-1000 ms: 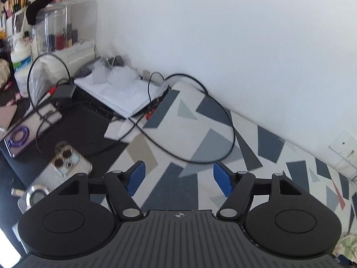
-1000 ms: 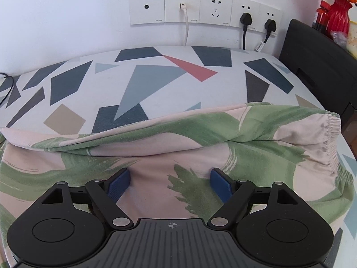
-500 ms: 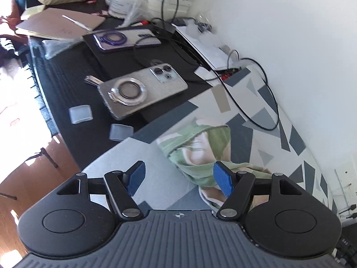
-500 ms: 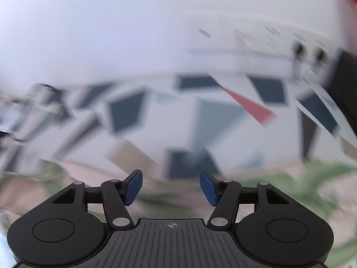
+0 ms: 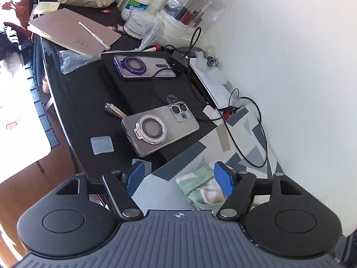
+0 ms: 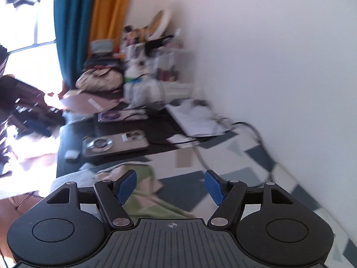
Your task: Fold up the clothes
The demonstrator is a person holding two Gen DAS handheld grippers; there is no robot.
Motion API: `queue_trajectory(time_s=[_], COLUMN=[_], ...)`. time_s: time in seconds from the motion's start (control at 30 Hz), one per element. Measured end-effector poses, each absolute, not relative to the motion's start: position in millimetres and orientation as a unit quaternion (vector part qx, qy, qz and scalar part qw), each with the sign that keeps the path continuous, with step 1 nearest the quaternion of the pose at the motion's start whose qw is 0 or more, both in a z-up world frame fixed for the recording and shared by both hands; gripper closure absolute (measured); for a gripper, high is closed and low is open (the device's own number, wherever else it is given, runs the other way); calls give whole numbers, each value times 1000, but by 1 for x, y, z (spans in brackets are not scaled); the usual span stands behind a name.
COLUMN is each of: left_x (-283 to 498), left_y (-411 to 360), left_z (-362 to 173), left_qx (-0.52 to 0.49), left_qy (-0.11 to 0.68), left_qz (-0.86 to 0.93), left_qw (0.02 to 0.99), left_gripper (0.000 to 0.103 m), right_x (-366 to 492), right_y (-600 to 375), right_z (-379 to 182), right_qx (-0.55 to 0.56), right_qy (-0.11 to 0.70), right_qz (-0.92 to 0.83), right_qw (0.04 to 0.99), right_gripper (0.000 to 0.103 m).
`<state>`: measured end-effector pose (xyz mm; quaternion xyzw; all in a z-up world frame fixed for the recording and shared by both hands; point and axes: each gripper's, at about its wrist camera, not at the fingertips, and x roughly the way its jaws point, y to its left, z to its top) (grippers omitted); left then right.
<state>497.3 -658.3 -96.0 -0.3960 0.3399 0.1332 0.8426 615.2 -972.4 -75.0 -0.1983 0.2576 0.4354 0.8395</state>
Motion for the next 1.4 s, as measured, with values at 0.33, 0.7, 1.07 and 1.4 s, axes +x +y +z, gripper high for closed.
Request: queue_trajectory(time_s=[0.33, 0.7, 1.07, 1.4], left_x=[510, 542, 617, 683], left_y=[-599, -604, -680, -693], left_z=[-142, -153, -170, -181], left_qx=[-435, -433, -416, -440], left_qy=[382, 402, 433, 414], left_qz=[90, 42, -14, 27], left_qw=[810, 806, 799, 796], left_gripper=[32, 32, 29, 25], right_x=[596, 749, 784, 841], right_y=[-859, -978, -995, -962], right_z=[-135, -93, -124, -169], right_qx=[-374, 71, 18, 106], right_qy=[317, 416, 425, 524], right_qz=[457, 338, 309, 307], right_qw=[742, 842, 851, 788], right_gripper=[80, 56, 46, 46])
